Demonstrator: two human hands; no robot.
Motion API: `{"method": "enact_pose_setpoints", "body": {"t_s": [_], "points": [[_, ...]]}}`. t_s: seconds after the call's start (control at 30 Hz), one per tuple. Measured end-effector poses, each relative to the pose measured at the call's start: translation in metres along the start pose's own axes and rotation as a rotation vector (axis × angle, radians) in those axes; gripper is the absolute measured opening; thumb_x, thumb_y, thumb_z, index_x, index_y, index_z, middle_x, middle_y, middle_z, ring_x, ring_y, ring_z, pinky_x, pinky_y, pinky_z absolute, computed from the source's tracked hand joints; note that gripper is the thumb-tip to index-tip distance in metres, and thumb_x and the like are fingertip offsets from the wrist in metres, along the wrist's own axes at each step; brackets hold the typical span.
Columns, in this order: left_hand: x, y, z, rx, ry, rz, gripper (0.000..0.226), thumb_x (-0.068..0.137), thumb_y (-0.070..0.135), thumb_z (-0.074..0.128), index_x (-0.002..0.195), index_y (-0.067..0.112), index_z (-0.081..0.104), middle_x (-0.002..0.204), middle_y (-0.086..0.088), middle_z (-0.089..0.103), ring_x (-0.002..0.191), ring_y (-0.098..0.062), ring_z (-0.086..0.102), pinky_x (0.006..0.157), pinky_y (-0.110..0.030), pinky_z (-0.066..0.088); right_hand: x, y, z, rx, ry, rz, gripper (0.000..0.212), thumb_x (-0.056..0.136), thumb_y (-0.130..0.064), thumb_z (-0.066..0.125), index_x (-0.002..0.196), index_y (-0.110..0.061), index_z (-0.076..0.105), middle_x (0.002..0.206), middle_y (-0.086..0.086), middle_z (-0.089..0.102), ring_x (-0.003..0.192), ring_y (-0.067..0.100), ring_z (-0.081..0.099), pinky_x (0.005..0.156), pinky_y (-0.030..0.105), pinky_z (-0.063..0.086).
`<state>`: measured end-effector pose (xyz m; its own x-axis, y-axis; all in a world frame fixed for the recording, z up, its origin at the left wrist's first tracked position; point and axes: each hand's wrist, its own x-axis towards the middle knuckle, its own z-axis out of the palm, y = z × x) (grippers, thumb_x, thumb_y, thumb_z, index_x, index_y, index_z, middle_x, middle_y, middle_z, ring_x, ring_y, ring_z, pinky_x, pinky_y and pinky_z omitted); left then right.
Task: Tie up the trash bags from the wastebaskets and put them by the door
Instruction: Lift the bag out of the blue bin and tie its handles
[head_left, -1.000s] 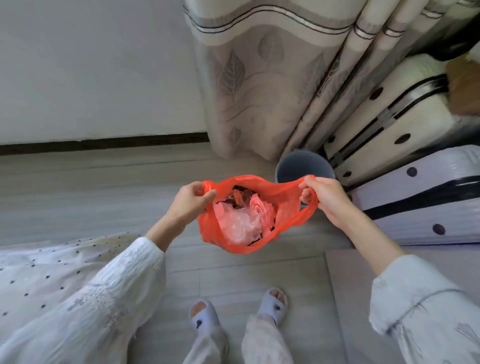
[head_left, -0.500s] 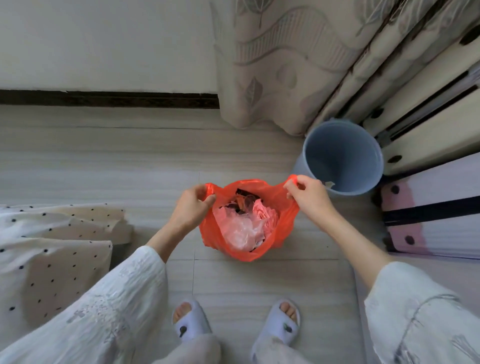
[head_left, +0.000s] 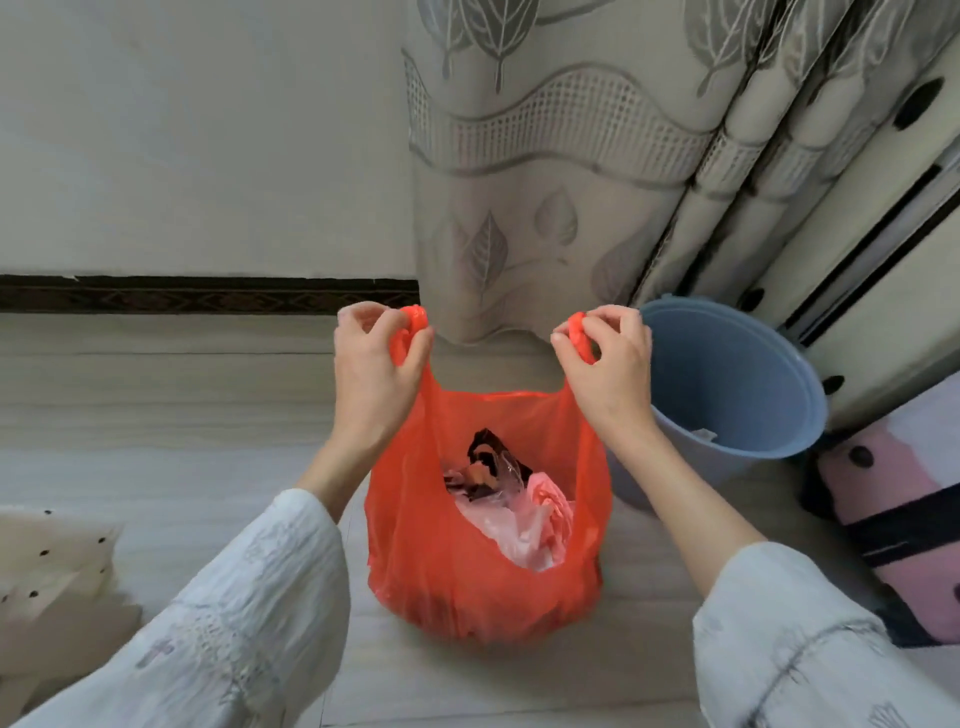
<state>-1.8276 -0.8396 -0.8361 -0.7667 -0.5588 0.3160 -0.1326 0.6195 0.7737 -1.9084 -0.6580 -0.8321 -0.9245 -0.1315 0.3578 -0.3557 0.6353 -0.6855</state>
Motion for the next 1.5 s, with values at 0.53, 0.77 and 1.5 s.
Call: {"method": "enact_pose_setpoints", "body": {"t_s": [0.53, 0.77, 1.5], "points": [[-0.049, -0.033, -0.005, -0.343, -0.22, -0.099, 0.048, 0.078, 0.036, 0.068, 0.105, 0.018, 0.031, 0.094, 0.005, 0.058, 0.087, -0.005, 0.06, 0.074, -0.025, 0.048, -0.053, 0.059, -0.009, -0.101, -0.377, -0.067, 0.116, 0.064, -0.059, 0.07, 0.15, -0.023, 0.002, 0.158, -0.004, 0.016, 0.147, 0.014, 0.007, 0.12, 0.045, 0.01], [-0.076, -0.052, -0.006, -0.23, -0.682, -0.018, 0.093, 0.059, 0.035, 0.083, 0.127, 0.033, 0.02, 0.125, 0.021, 0.041, 0.116, 0.013, 0.044, 0.096, -0.009, 0.035, -0.075, 0.098, 0.012, -0.291, -0.473, 0.029, 0.048, 0.076, -0.043, 0.062, 0.117, -0.019, 0.051, 0.103, 0.01, 0.061, 0.111, 0.03, 0.047, 0.094, 0.042, 0.042], [-0.054, -0.093, 0.02, -1.009, -0.031, -0.587, 0.035, 0.098, 0.037, 0.029, 0.072, 0.016, 0.04, 0.037, 0.006, 0.053, 0.043, -0.014, 0.062, 0.054, -0.027, 0.056, -0.063, 0.096, 0.038, 0.993, 0.091, 0.958, 0.034, 0.098, -0.038, 0.032, 0.08, -0.016, 0.051, 0.062, 0.007, 0.068, 0.065, 0.022, 0.064, 0.077, 0.037, 0.049]]}}
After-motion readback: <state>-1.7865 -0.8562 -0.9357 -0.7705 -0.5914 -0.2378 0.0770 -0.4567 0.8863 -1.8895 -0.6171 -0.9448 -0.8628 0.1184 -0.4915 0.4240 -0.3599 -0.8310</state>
